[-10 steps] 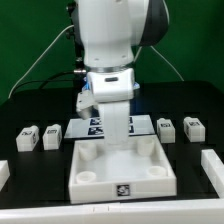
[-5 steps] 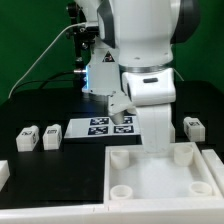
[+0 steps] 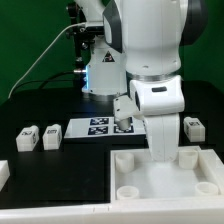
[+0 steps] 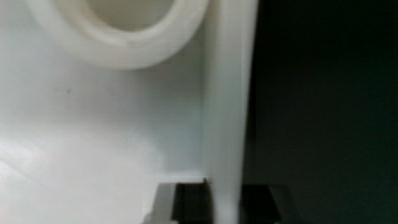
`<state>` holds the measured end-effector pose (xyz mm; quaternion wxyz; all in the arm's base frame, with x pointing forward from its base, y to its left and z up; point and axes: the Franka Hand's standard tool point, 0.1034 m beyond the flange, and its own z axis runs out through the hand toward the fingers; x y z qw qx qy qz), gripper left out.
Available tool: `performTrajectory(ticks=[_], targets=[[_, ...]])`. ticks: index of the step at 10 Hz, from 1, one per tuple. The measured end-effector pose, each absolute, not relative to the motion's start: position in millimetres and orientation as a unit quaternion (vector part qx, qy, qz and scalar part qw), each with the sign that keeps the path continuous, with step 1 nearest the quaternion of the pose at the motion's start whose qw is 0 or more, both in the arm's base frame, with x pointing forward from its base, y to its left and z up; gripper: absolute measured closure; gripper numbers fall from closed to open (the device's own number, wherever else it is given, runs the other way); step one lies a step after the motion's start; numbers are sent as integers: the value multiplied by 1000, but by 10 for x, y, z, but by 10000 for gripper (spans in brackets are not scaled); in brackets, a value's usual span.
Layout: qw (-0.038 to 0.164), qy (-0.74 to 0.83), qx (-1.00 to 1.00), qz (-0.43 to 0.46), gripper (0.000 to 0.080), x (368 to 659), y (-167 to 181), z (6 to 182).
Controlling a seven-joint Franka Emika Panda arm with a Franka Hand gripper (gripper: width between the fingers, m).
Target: Assemble one leg
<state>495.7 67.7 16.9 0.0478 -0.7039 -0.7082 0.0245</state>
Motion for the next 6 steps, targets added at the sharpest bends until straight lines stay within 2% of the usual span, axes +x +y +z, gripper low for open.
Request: performTrajectory(ticks=[1,3,4,5,6], targets=[[48,-708,-704,25,736,4952,673,160],[48,-707,-705,25,414,4952,667,159],[49,-707,-705,25,414,4952,664,159],[49,-707,-705,25,240,4952,663,159],[49,-707,-705,25,240,4952,662,159]])
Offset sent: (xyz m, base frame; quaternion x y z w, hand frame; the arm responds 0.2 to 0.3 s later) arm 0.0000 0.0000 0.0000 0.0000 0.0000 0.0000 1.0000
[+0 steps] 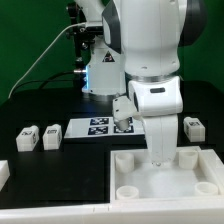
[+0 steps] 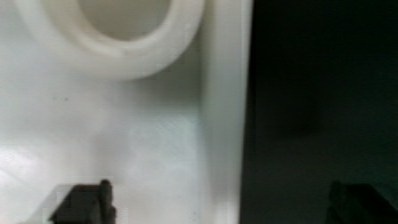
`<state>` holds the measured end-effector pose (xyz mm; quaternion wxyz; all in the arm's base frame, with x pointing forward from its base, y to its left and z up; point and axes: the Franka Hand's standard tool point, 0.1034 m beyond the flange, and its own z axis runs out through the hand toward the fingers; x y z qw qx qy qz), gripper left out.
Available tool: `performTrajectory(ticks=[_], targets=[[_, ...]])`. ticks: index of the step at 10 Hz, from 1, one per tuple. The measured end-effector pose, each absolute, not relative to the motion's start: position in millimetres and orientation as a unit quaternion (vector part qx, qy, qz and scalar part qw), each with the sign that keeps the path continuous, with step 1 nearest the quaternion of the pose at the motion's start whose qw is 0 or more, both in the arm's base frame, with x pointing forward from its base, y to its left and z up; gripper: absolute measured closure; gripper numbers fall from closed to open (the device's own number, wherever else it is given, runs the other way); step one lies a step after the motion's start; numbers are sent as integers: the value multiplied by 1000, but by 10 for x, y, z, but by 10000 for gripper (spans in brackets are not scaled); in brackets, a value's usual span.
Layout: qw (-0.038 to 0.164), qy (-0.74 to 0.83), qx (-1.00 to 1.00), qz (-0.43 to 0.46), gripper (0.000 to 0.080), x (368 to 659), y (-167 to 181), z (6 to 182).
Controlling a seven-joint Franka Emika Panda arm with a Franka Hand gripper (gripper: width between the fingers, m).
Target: Assemble one leg
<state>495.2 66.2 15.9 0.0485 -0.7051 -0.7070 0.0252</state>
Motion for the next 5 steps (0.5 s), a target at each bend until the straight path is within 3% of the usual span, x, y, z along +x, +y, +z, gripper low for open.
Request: performTrajectory(ticks=[1,5], targets=[[48,-707,-705,25,166,4952,661,159],[48,-707,-705,25,151,4952,658,158]])
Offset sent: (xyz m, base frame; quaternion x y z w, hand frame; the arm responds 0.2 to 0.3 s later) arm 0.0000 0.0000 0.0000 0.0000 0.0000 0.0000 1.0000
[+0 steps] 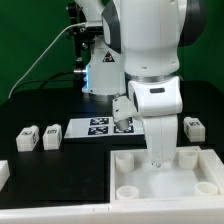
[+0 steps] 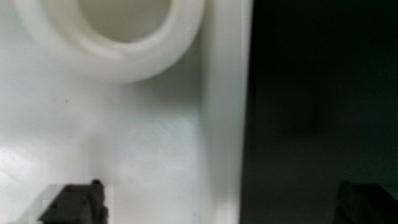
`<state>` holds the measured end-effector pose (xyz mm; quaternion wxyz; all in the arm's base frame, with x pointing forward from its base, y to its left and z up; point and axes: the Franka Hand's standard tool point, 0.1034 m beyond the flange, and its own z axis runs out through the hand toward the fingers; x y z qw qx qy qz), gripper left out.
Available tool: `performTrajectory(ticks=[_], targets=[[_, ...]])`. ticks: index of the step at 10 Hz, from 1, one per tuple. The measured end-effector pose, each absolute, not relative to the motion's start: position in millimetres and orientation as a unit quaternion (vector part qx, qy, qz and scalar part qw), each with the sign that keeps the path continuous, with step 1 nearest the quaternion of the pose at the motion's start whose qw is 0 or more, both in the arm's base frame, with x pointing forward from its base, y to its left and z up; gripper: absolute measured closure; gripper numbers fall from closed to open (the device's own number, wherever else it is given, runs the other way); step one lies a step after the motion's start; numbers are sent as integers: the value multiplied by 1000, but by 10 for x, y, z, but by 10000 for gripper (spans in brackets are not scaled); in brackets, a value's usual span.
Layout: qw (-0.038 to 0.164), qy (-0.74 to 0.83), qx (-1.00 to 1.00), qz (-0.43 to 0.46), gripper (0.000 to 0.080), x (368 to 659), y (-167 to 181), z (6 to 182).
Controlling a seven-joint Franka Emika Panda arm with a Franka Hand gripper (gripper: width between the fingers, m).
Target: Assemble one leg
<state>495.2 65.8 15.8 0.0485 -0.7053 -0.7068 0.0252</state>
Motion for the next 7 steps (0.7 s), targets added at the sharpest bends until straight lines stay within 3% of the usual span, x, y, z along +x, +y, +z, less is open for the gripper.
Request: performTrajectory(ticks=[2,4,6,7], targets=[[48,-706,-706,25,151,4957,649,170],[35,-670,-741,20,151,4950,639,380],[30,-632,-774,19,151,4825,852,551],[35,-538,-842,19,151,4764,1018,583]])
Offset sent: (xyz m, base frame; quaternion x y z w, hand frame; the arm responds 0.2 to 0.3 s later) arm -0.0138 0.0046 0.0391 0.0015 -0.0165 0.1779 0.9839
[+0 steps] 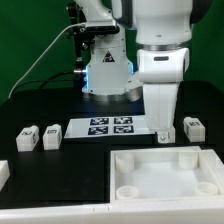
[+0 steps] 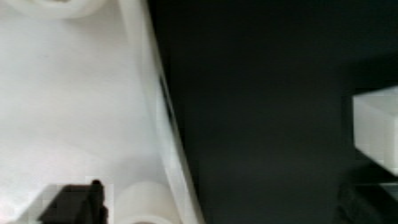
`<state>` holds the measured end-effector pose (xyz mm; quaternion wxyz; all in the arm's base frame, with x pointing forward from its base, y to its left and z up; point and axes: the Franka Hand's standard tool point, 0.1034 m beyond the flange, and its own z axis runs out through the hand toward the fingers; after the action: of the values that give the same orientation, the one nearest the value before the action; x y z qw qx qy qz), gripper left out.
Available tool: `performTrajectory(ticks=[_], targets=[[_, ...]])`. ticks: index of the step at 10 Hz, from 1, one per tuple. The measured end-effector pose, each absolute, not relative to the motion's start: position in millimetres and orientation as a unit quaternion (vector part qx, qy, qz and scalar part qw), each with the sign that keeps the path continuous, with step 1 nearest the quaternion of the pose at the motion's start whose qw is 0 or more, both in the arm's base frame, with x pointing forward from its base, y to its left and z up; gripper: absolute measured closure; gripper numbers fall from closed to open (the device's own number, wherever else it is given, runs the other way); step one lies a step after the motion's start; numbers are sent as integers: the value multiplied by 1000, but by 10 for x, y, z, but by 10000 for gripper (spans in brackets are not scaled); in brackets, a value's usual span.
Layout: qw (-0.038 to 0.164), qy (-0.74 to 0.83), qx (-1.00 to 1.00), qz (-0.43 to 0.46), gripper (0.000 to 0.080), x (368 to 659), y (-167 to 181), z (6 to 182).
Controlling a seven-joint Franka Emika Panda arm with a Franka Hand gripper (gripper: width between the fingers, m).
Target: Assemble one leg
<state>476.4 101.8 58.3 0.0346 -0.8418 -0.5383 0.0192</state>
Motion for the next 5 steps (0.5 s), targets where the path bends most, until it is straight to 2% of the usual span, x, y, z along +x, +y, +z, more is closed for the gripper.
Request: performTrajectory(ticks=[1,3,5], targets=[[40,-439,-897,20,151,4721,1233,620],[37,-290,-956,21,151,4705,1585,714],[40,-121,-991,29,151,4727,1805,761]])
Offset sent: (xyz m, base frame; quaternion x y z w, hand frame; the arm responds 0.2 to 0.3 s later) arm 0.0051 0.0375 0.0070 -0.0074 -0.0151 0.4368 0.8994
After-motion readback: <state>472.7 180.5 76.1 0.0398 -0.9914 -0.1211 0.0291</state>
